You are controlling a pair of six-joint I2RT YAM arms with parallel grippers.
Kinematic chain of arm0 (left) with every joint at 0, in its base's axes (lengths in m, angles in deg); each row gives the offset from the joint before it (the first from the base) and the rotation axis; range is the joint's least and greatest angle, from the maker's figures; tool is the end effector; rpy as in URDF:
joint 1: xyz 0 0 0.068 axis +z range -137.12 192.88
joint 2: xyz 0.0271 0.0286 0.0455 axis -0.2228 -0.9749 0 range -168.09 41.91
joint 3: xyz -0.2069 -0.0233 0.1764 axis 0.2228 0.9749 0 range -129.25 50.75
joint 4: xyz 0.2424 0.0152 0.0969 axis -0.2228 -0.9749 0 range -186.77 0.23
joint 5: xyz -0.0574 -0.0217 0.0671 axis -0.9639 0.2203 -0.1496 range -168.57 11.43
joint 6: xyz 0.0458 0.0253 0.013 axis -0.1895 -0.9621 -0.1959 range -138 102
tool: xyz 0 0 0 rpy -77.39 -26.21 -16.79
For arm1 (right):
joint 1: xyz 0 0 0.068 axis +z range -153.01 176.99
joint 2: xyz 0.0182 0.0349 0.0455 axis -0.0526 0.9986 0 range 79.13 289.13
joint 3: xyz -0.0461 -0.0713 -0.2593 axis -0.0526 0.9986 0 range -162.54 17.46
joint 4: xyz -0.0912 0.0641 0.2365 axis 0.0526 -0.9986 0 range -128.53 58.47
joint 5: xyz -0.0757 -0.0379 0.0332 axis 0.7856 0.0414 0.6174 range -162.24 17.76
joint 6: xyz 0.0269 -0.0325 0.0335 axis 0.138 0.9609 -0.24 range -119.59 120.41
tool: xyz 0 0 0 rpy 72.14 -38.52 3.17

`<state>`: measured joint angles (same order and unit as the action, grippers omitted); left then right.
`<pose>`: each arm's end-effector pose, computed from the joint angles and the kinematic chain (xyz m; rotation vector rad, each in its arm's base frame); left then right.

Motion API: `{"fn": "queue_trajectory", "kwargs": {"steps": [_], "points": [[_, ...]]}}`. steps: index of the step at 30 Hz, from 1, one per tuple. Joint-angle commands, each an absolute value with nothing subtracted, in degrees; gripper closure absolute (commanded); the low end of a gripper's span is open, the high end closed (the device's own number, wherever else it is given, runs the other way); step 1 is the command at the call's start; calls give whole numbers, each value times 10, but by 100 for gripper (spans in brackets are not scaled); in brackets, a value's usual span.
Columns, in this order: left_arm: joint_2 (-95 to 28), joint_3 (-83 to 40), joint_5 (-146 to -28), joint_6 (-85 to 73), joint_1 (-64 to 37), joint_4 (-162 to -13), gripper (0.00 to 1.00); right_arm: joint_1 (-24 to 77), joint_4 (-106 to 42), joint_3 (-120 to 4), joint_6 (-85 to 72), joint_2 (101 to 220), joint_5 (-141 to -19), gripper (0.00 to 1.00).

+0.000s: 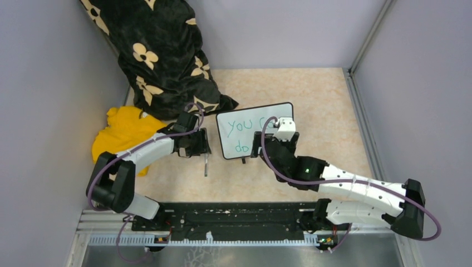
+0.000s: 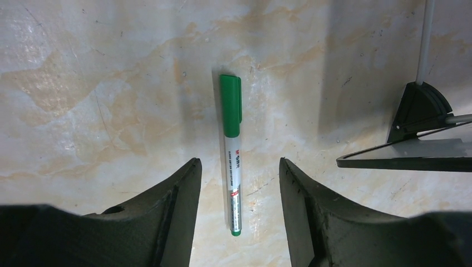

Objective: Write a sentence on the whiteboard
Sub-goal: Place the whiteboard marker at the center of the board, then reset both arms

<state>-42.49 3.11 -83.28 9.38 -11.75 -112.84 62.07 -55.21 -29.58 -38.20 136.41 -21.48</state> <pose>0.2547 -0.1199 0.1831 -0.0346 2.6735 -0.4145 0.1130 0.1781 0.2973 0.0320 1.9384 0.2366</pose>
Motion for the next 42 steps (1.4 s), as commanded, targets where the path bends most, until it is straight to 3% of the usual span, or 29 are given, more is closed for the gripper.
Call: {"fn": "queue_trajectory", "kwargs": {"steps": [1, 4, 11, 17, 26, 32, 38, 40, 42], "points": [[-403, 39, -823, 98, -115, -1124, 40, 618, -491, -286, -352, 1322, -185, 1], [-383, 43, -814, 100, -115, -1120, 39, 617, -433, -254, -301, 1291, -198, 1], [-334, 58, -810, 87, -115, -1105, 38, 604, -463, -285, -249, 1301, -234, 1], [-364, 71, -850, 122, -115, -1110, 44, 603, -436, -264, -224, 1268, -251, 1], [-331, 76, -819, 148, -116, -1103, 47, 603, -447, -268, -205, 1235, -269, 2], [-223, 38, -753, 82, -116, -1103, 43, 603, -472, -306, -185, 1238, -237, 2], [-167, -19, -765, 14, -116, -1055, 39, 602, -480, -361, -164, 1275, -203, 2], [-161, -21, -775, -2, -117, -1029, 36, 601, -484, -380, -163, 1293, -189, 2], [-160, -23, -764, -2, -119, -1009, 27, 589, -486, -399, -166, 1314, -191, 2]]}}
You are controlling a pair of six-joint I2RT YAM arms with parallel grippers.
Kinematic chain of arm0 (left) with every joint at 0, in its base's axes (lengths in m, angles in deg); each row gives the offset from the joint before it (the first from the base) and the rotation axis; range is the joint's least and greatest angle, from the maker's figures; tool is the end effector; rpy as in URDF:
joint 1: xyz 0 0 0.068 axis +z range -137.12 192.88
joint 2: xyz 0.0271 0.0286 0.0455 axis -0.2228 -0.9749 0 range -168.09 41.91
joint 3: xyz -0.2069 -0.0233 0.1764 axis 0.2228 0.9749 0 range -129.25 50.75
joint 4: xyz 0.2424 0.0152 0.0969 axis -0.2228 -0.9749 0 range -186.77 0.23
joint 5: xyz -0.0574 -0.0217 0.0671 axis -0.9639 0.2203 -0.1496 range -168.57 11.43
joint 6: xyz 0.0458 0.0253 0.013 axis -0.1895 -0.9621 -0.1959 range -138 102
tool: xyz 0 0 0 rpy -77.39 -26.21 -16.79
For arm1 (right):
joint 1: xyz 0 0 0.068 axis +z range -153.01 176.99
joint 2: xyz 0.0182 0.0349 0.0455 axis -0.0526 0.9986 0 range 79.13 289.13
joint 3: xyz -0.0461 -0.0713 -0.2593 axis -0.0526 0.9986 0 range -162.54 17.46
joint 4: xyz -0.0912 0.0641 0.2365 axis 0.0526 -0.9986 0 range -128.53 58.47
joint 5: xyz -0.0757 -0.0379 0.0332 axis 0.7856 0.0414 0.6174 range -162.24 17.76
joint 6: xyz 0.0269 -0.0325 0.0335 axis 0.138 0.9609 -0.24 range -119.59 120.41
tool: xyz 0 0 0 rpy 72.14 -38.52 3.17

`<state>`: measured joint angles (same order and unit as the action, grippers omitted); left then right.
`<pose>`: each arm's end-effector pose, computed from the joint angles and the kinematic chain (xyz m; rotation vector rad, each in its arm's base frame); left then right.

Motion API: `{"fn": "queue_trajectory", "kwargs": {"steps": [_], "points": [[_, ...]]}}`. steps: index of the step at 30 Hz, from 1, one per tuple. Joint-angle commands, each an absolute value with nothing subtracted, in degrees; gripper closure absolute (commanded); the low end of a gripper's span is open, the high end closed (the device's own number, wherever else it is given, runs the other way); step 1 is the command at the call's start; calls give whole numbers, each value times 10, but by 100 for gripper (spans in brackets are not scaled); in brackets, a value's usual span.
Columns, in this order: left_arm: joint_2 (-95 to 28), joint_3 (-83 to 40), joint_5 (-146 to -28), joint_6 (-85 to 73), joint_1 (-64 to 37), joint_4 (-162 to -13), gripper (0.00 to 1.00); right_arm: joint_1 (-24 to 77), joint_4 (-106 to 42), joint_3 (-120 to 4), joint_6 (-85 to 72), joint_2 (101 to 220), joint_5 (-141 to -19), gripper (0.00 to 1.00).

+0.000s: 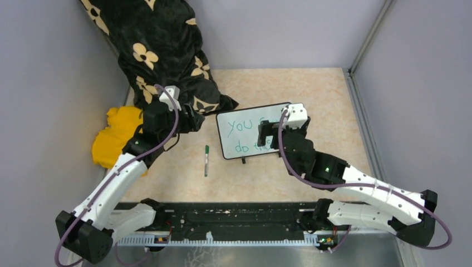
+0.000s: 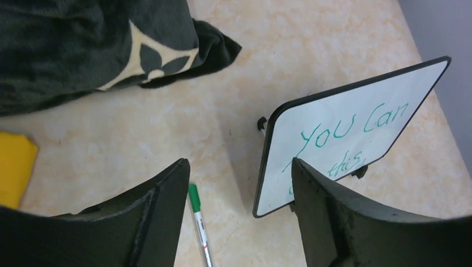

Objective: Write a sentence on the whiteboard
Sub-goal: Reset both arms

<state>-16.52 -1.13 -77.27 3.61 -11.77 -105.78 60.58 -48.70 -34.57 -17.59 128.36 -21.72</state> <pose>0.2124 -0.0965 0.3281 0.0378 1.9989 -0.5030 0.1059 0.1517 0.3614 -0.0812 1.7334 0.2444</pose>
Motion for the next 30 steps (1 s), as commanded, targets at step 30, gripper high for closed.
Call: {"fn": "queue_trajectory", "kwargs": {"steps": [30], "points": [[-352, -296, -398, 248, -310, -1210, 1, 364, -543, -666, -311, 1494, -193, 1]]}}
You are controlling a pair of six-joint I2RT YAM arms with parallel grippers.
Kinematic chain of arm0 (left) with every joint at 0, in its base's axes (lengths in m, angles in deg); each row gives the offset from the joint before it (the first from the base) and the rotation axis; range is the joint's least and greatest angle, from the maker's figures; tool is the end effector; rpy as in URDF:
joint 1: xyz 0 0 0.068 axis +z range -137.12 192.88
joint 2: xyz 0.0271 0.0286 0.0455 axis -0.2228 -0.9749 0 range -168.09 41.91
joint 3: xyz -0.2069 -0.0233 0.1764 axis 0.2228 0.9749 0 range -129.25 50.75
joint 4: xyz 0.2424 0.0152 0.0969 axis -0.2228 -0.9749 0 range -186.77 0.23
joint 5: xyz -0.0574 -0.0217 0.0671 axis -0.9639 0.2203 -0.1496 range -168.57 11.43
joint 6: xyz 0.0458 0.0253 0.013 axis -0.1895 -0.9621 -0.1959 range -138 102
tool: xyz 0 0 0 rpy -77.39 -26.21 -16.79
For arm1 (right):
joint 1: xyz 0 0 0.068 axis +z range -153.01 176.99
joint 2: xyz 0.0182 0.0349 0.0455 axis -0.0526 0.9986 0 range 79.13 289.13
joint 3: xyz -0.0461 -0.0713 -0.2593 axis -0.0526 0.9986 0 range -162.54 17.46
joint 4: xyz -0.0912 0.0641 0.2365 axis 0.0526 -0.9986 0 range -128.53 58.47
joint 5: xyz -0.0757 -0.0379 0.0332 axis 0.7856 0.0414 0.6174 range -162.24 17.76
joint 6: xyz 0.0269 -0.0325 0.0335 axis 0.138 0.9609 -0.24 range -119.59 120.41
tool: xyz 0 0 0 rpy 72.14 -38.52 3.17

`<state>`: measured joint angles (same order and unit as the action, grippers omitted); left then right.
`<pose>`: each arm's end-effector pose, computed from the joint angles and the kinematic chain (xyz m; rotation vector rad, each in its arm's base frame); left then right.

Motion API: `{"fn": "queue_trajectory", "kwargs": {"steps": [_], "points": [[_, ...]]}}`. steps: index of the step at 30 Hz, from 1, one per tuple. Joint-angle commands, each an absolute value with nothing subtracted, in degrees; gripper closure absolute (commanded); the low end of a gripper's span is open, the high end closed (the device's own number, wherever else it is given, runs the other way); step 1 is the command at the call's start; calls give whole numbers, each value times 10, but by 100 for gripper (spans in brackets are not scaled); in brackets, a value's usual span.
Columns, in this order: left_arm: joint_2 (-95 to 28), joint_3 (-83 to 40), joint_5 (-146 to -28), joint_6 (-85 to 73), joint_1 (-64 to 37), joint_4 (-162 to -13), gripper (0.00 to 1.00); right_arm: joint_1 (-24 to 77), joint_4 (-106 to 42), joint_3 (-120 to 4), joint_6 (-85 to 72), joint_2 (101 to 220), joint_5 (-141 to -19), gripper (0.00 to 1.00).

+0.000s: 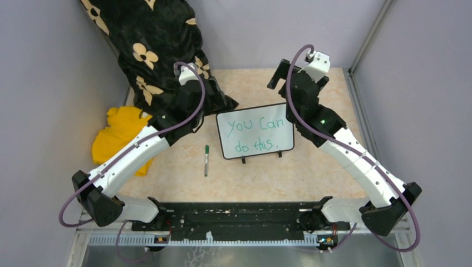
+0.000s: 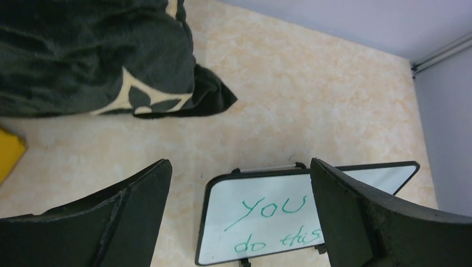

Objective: Write a sentence on the whiteboard
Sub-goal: Reset both arms

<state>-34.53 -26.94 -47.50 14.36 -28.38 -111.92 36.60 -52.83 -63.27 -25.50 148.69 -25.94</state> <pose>0.2372 -0.1836 0.3982 -0.2110 1.8851 -0.3536 0.2117 0.1419 0.4500 0.3767 1.6523 0.1493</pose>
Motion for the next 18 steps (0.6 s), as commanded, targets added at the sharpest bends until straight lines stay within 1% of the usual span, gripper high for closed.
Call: {"fn": "queue_trajectory", "kwargs": {"steps": [1, 3, 6, 7, 10, 11, 12, 15, 17, 18], "points": [[-352, -297, -407, 251, -313, -1214, 1, 364, -543, -664, -326, 1492, -187, 1], [-354, -304, -430, 256, -315, -1225, 1, 364, -526, -638, -361, 1475, -181, 1], [-363, -332, -458, 245, -315, -1254, 1, 364, -471, -559, -435, 1421, -163, 1], [-368, -345, -469, 229, -314, -1261, 1, 364, -446, -528, -422, 1402, -170, 1], [-381, -372, -511, 143, -314, -1263, 1, 364, -405, -493, -358, 1360, -228, 1], [-383, -374, -543, 70, -314, -1254, 1, 364, -394, -488, -310, 1349, -260, 1], [-382, -370, -572, 33, -314, -1246, 1, 364, -393, -487, -287, 1342, -283, 1], [-355, -325, -611, -14, -314, -1196, 1, 364, -438, -507, -251, 1341, -302, 1], [-320, -273, -609, -20, -314, -1143, 1, 364, -459, -524, -207, 1349, -303, 1], [-303, -250, -609, -20, -314, -1119, 1, 364, -474, -535, -180, 1355, -314, 6]]}}
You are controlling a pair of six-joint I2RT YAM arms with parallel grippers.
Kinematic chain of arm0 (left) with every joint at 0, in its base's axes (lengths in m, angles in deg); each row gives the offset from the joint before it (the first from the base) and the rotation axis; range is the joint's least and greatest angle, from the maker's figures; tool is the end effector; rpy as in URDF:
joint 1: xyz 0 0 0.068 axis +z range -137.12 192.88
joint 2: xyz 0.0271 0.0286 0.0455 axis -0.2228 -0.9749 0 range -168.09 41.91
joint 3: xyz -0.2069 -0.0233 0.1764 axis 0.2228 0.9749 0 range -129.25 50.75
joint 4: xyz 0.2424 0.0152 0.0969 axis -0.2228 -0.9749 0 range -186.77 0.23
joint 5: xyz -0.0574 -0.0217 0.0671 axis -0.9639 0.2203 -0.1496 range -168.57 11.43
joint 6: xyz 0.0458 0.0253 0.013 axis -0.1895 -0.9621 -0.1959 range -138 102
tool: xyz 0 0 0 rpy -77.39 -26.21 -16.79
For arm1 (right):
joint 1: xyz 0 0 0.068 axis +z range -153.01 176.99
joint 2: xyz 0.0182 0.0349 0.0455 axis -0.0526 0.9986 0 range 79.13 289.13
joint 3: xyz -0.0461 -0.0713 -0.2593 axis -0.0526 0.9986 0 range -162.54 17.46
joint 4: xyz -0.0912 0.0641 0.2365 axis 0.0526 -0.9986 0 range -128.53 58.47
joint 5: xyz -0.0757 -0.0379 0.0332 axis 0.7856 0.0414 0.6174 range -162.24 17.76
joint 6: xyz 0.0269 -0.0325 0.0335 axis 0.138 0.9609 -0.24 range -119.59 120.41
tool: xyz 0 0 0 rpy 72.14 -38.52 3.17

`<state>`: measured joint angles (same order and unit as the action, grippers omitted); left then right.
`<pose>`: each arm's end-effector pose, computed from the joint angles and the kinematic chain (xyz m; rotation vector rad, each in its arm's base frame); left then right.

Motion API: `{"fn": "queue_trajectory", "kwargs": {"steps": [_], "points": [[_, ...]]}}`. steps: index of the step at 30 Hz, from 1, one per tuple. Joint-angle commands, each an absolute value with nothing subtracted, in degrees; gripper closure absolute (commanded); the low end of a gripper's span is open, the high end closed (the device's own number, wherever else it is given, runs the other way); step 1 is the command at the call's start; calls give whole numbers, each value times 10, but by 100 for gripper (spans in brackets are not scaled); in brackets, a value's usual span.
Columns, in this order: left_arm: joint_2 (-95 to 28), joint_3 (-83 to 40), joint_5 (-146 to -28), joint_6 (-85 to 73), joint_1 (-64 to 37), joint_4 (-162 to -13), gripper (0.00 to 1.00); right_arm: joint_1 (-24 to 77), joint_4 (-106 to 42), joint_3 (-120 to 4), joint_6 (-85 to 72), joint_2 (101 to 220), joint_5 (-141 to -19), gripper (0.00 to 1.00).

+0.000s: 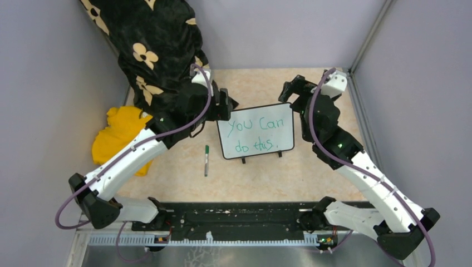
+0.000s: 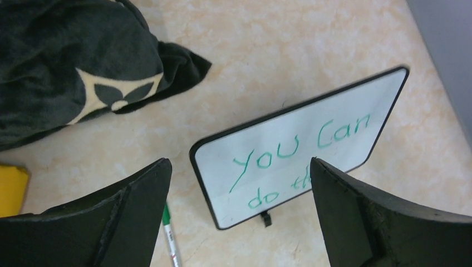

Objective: Write a sentence on the whiteboard
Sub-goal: Reset both arms

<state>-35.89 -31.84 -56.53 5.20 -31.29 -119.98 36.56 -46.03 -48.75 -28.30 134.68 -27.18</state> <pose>0.2245 -0.1994 0.4059 0.1209 1.9958 -0.3736 0.1696 0.1076 0.4289 0.4417 1.5637 0.2751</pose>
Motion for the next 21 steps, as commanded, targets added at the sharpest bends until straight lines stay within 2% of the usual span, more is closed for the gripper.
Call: {"fn": "queue_trajectory", "kwargs": {"steps": [1, 2, 4, 5, 17, 21], "points": [[-280, -232, -612, -27, -314, -1100, 1, 364, -485, -543, -167, 1357, -316, 12], [-266, -216, -615, -36, -313, -1083, 1, 364, -492, -546, -163, 1358, -310, 13], [-245, -199, -610, -51, -313, -1065, 1, 364, -503, -547, -173, 1355, -297, 2], [-239, -197, -606, -57, -313, -1061, 1, 364, -506, -547, -185, 1353, -291, 1], [-234, -304, -597, -120, -314, -1073, 1, 364, -459, -571, -158, 1334, -316, 1], [-218, -309, -580, -126, -313, -1065, 1, 364, -416, -559, -113, 1296, -369, 1]]}}
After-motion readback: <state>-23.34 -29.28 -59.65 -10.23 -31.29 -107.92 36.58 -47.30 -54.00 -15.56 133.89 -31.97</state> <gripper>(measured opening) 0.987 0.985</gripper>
